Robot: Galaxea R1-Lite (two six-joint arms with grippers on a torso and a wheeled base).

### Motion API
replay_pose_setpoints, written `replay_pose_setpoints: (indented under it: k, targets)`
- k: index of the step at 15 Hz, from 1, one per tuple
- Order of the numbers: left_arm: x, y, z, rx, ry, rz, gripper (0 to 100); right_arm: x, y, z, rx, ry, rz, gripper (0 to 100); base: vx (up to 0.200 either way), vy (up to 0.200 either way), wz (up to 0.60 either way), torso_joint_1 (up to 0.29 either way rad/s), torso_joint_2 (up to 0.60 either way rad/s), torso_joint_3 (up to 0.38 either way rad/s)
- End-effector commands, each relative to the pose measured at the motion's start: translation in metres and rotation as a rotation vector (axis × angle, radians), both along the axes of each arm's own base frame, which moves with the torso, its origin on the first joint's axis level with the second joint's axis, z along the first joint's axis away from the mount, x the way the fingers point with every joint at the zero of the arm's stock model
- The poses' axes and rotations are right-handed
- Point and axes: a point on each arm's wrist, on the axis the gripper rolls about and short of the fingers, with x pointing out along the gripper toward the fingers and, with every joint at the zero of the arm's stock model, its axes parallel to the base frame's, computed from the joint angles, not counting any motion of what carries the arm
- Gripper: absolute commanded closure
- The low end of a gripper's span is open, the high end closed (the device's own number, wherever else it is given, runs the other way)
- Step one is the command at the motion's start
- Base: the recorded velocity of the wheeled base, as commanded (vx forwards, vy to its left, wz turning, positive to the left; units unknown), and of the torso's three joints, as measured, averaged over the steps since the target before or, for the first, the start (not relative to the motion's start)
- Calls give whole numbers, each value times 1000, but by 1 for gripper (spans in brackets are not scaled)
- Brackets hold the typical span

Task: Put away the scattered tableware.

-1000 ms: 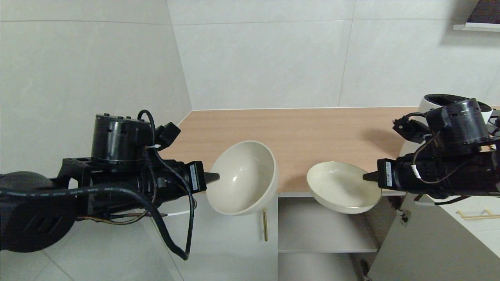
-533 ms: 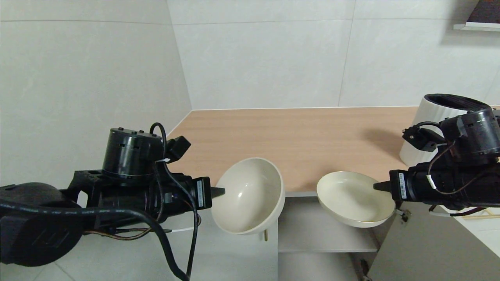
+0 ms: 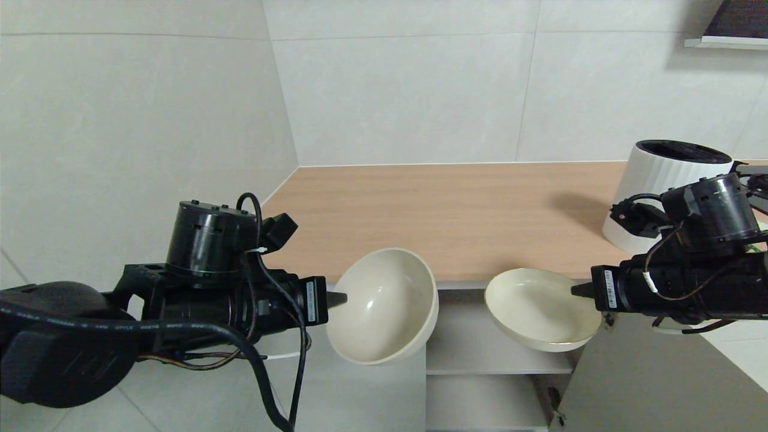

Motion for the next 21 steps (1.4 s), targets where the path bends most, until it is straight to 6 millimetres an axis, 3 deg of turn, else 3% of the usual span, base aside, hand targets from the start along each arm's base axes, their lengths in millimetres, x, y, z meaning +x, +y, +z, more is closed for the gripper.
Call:
replay_pose_setpoints:
  k: [1,8,21]
  targets:
    - [1,0,-1,2,4,1,100,3,1,-5,-7,17,-2,100,0,0,0,0,0,0]
    - [2,-1,-4,6,11,2,100,8,2,-12,-17,40,-6,100,0,0,0,-20,47,27]
    - [3,-1,-5,8,15,2,100,15,4,-20,-36,51,-22,100,0,0,0,-171,462,285]
